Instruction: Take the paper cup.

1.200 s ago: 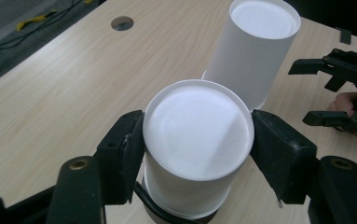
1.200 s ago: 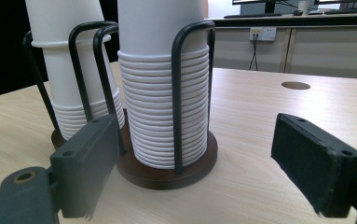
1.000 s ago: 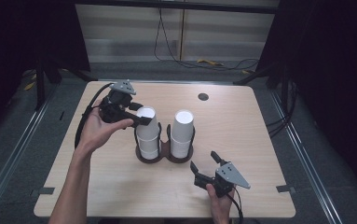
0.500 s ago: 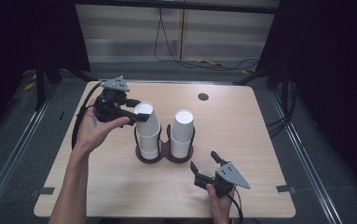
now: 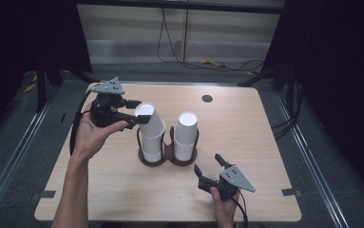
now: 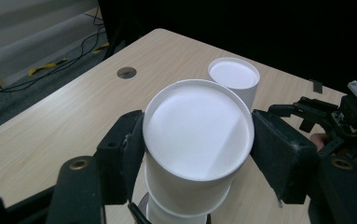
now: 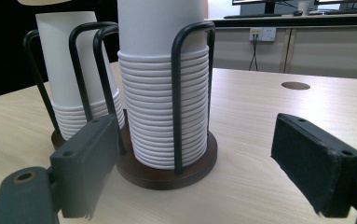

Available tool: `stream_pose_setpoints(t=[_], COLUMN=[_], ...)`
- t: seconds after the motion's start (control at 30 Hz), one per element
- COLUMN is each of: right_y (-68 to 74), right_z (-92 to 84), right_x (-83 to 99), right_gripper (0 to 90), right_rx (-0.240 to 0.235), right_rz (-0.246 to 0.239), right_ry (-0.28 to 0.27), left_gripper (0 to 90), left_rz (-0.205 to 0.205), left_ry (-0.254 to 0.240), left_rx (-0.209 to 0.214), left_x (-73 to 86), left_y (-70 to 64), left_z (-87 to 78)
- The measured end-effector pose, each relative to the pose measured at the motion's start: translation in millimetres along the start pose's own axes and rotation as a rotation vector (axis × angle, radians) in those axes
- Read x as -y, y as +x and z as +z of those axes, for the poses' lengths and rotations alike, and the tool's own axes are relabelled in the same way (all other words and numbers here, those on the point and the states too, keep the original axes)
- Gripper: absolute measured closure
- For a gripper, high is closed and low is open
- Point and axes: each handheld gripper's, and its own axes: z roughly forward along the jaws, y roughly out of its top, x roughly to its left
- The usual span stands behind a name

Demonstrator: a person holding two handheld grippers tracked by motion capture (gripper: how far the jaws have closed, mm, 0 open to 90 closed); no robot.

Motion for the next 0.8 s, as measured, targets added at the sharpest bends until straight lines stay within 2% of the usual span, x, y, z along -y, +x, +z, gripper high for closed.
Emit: stream_pose_setpoints(t=[0.2, 0.33, 0.43, 0.8], right_y=[-0.1, 0.0, -0.1, -0.2], right_z=[0.0, 0.0, 0.0, 0.4], right_x=[0.0, -0.1, -0.1, -0.1], right_gripper=[14.5, 14.5, 14.5, 14.5], right_rx=[0.000, 0.000, 0.000, -0.004], right_rz=[0.001, 0.004, 0.005, 0.011], right_ry=[-0.001, -0.003, -0.003, -0.002], left_gripper=[36.6, 36.6, 36.6, 36.5], left_rz=[0.000, -0.002, 0.013, 0.039], left_ry=[-0.021, -0.048, -0.054, -0.086], left_rx=[-0.002, 0.018, 0.011, 0.047], left_x=[3.7, 6.8, 9.9, 16.9], left_y=[-3.0, -6.2, -12.4, -30.0], left_z=[-3.1, -4.7, -5.4, -6.7])
